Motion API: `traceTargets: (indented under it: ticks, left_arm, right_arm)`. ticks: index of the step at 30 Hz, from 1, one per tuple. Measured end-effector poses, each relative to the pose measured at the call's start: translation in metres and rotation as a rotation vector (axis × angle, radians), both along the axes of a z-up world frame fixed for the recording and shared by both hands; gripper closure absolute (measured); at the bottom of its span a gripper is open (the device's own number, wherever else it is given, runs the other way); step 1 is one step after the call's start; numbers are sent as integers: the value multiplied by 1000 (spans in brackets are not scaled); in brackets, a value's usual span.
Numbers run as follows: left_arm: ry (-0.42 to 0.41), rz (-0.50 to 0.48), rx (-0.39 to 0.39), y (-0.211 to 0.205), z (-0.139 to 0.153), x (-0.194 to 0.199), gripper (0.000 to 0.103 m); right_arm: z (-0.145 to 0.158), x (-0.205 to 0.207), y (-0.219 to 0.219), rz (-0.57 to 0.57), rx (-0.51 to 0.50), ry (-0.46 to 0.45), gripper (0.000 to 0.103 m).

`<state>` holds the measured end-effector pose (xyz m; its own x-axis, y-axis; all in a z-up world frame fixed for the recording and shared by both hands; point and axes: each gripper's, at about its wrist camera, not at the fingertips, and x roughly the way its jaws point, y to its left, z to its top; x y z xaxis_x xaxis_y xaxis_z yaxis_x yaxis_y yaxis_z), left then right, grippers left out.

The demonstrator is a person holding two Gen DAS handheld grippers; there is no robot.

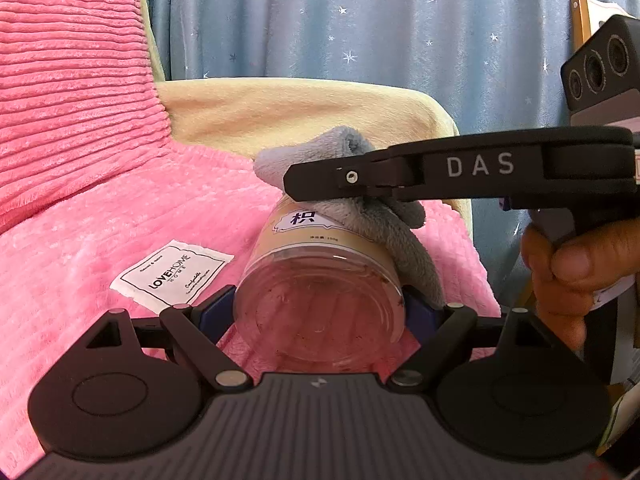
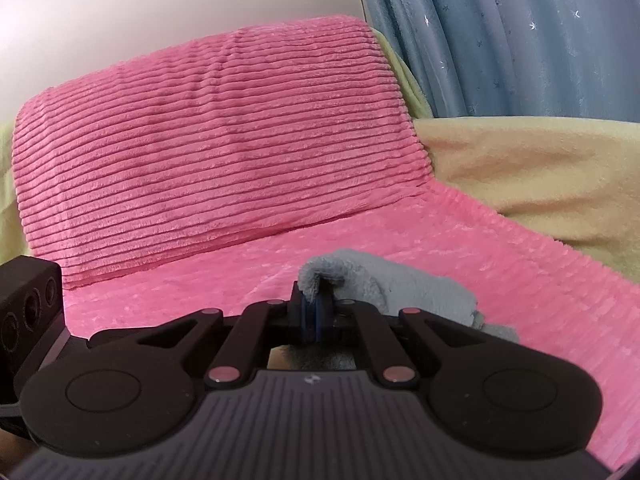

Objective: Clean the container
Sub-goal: 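Wipe the jar's labelled side near its bottom with the right tool's cloth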

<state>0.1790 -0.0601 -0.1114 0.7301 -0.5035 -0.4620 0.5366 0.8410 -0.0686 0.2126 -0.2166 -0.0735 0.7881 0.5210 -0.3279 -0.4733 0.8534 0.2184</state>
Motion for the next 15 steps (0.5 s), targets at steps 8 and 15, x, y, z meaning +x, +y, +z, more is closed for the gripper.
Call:
traceTargets:
  ticks: [8, 15]
  left_arm:
    - [-93, 0, 108, -11, 3, -11, 17]
    - [-131, -15, 198, -18, 0, -14, 17]
  right_arm:
    - [2, 7, -8, -76, -21, -8, 101]
    - [7, -11, 12, 108, -72, -5, 100]
